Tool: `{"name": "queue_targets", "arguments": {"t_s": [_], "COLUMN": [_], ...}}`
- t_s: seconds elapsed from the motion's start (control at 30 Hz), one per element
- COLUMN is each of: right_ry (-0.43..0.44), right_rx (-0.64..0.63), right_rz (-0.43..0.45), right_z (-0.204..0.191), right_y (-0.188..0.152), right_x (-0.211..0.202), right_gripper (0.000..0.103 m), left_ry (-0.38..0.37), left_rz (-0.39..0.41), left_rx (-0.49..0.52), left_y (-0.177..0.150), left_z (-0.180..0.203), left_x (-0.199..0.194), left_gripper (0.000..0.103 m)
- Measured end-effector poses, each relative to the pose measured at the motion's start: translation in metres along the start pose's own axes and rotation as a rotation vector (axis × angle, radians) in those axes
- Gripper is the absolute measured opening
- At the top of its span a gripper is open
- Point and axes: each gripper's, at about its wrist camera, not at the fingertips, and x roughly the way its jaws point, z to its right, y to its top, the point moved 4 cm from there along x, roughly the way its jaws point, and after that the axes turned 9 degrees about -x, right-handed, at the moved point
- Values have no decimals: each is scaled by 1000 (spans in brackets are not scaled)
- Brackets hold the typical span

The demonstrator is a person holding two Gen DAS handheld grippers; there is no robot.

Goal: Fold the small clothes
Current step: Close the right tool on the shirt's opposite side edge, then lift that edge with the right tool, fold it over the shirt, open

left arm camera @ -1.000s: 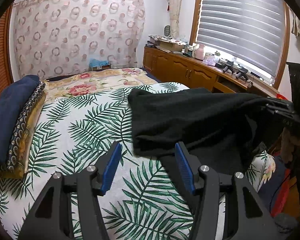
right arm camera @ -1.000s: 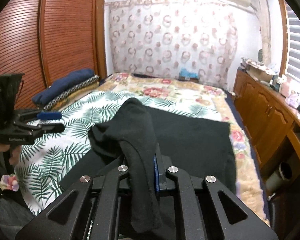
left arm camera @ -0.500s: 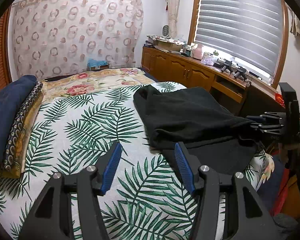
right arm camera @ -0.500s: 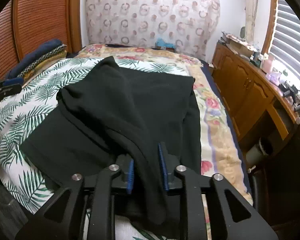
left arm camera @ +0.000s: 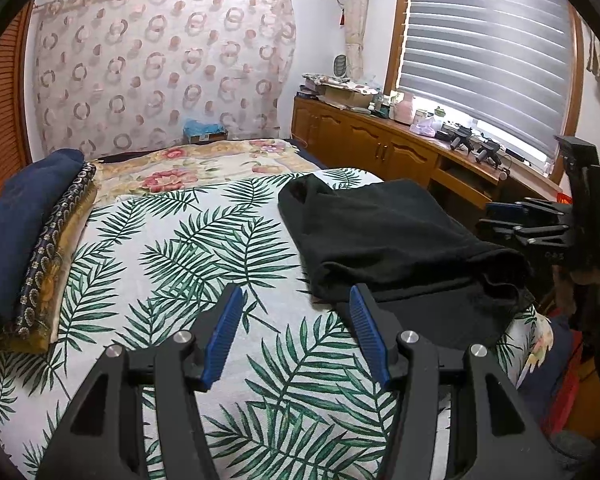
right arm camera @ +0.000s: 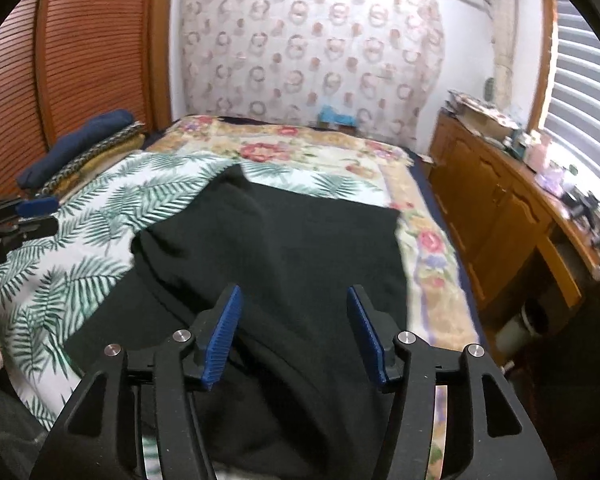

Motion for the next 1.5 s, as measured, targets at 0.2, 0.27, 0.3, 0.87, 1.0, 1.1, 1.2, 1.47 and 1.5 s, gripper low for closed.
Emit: {"name": "queue_targets", "arguments": {"t_s": [0.2, 0.27, 0.3, 0.87, 1.0, 1.1, 1.2, 1.47, 1.5], "right_ry": [118, 165, 177, 306, 303, 315, 324, 145, 117], "right_rx": [-59, -73, -81, -234, -224, -187, -119, -48, -43], "right_rz": [-14, -26, -31, -178, -165, -142, -89, 25, 25], "right_z": [-36, -48, -52, -125, -122, -111, -93, -14, 0], "right_y": [24, 31, 33, 40, 41, 45, 52, 85, 88], "right_x": [36, 48, 53, 127, 126, 123, 112, 79, 78], "right_gripper": [56, 56, 56, 57, 43, 13, 6, 5, 5], "left_ry": [15, 20, 22, 20, 16, 15, 14, 5, 4], "left_rz": [13, 17, 18, 2, -1, -3, -5, -18, -20], "left_rx": [-18, -28, -32, -45, -43, -40, -39, -27, -25], "left_y": [-1, -1, -1, -7, -9, -10, -10, -12, -13], "left_z": [-7, -11, -12, -19, -18, -18, -17, -11, -10], "left_x": [-4, -5, -5, -3, -3, -3, 0, 5, 6], "left_gripper": [55, 55, 55, 55, 55, 55, 55, 55, 55]}}
